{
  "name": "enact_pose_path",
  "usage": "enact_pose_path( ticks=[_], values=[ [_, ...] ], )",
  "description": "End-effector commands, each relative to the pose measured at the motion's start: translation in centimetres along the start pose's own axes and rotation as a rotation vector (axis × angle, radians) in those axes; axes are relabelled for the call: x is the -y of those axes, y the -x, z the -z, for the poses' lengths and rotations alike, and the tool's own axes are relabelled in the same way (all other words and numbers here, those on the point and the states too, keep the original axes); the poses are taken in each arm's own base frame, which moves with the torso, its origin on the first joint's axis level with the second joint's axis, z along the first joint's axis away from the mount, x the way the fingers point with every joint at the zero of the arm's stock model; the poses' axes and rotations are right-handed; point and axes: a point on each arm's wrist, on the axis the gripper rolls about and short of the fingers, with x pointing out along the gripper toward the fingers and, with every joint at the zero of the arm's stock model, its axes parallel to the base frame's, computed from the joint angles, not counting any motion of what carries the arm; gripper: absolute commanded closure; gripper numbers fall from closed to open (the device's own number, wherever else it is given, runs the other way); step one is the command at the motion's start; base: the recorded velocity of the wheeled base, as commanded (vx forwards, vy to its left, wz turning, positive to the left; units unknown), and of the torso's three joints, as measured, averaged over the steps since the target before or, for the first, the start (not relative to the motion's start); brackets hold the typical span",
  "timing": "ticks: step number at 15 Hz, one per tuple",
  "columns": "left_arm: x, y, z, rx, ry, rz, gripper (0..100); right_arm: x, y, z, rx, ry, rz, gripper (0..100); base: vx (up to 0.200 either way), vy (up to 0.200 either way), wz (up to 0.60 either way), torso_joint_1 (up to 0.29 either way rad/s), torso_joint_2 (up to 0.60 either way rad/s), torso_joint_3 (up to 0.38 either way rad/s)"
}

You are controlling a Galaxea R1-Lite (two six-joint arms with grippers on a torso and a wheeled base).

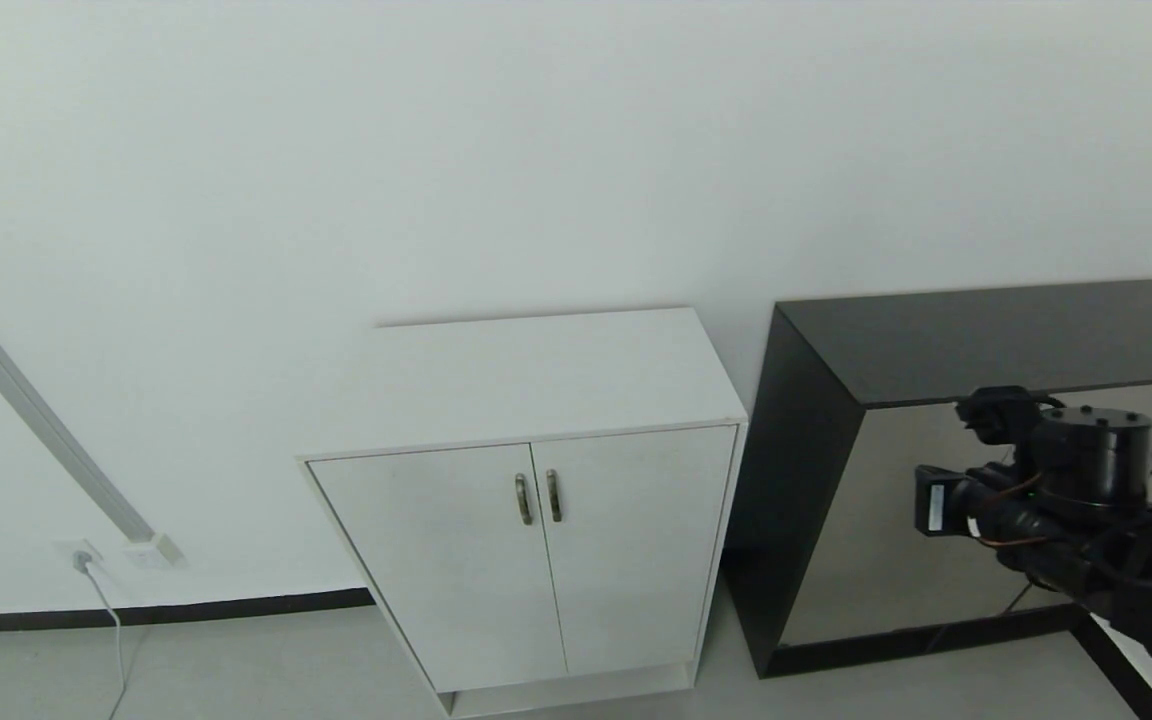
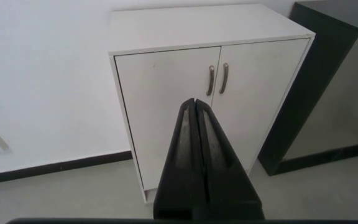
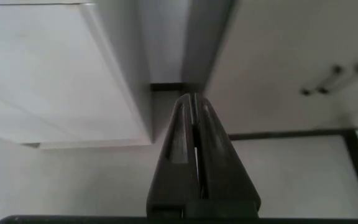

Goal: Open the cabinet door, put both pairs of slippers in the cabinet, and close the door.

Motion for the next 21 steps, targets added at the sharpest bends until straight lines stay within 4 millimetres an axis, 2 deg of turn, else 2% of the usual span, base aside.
enact_pose_path(
  ticks=[1, 5, 8, 12, 14, 21],
  values=[
    [0.0, 0.0, 0.0, 0.000, 0.000, 0.001, 100, 3.3, 4.9, -0.1, 0.037, 0.007, 0.055, 100, 0.000, 0.000, 0.00, 0.000, 0.00, 0.000],
    [0.0, 0.0, 0.0, 0.000, 0.000, 0.001, 100, 4.5, 9.1, 1.2, 0.045, 0.057, 0.045, 100, 0.000, 0.000, 0.00, 0.000, 0.00, 0.000],
    [0.0, 0.0, 0.0, 0.000, 0.000, 0.002, 100, 4.7, 11.1, 2.7, -0.003, 0.078, 0.043, 100, 0.000, 0.000, 0.00, 0.000, 0.00, 0.000],
    [0.0, 0.0, 0.0, 0.000, 0.000, 0.001, 100, 4.8, 12.7, 4.0, -0.030, 0.082, 0.040, 100, 0.000, 0.000, 0.00, 0.000, 0.00, 0.000],
    [0.0, 0.0, 0.0, 0.000, 0.000, -0.001, 100, 4.9, 14.3, 5.3, -0.038, 0.101, 0.039, 100, 0.000, 0.000, 0.00, 0.000, 0.00, 0.000],
    [0.0, 0.0, 0.0, 0.000, 0.000, 0.001, 100, 5.0, 17.8, 7.0, -0.122, 0.108, -0.020, 100, 0.000, 0.000, 0.00, 0.000, 0.00, 0.000]
  ],
)
